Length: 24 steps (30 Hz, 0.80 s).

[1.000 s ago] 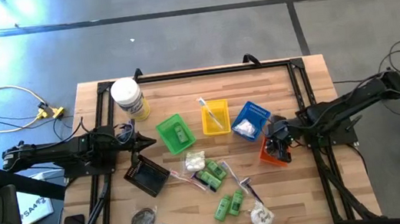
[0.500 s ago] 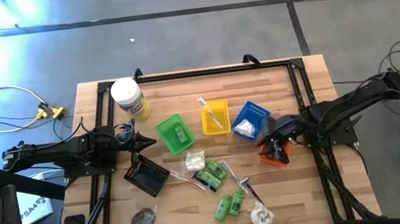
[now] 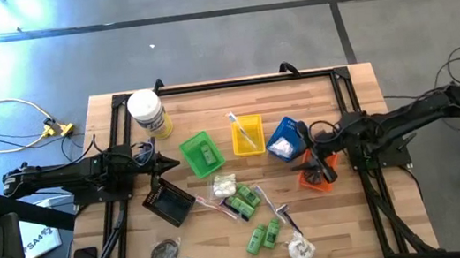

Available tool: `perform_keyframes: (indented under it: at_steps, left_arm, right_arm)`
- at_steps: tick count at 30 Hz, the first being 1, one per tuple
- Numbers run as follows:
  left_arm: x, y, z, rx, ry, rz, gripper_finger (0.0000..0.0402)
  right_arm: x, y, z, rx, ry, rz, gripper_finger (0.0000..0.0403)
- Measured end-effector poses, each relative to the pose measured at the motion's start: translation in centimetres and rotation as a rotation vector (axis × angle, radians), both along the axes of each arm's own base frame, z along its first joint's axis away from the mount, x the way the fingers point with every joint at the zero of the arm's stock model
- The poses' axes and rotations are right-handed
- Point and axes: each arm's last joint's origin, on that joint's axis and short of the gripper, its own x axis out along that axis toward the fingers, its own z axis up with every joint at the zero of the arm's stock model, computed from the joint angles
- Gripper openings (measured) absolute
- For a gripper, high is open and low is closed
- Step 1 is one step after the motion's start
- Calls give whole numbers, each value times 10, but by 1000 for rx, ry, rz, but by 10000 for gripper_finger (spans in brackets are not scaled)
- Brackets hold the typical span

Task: Pick & Place Travel size toiletries
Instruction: Put the orange toothbrush into the yellow bin

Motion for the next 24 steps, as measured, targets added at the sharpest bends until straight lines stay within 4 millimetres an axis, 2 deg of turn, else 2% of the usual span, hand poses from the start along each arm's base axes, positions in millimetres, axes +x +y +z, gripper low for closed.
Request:
perform_keyframes:
  at_steps: [2,5,11,19,24]
  left_arm:
    - [0,0,0,0,5,0,0]
    - [0,0,-1,0,6,0,0]
    - [0,0,-1,0,6,3,0]
    - [0,0,-1,0,7,3,0]
    - [0,0,-1,1,6,7,0]
  right_arm:
    - [0,-3,-3,-1,15,-17,67]
    - [-1,-5,-18,-4,35,-19,13]
    - [-14,-10,-50,13,31,-36,3]
    - [-37,-16,-69,80,-99,-63,2]
    - [-45,-19,-81,85,-100,-82,2]
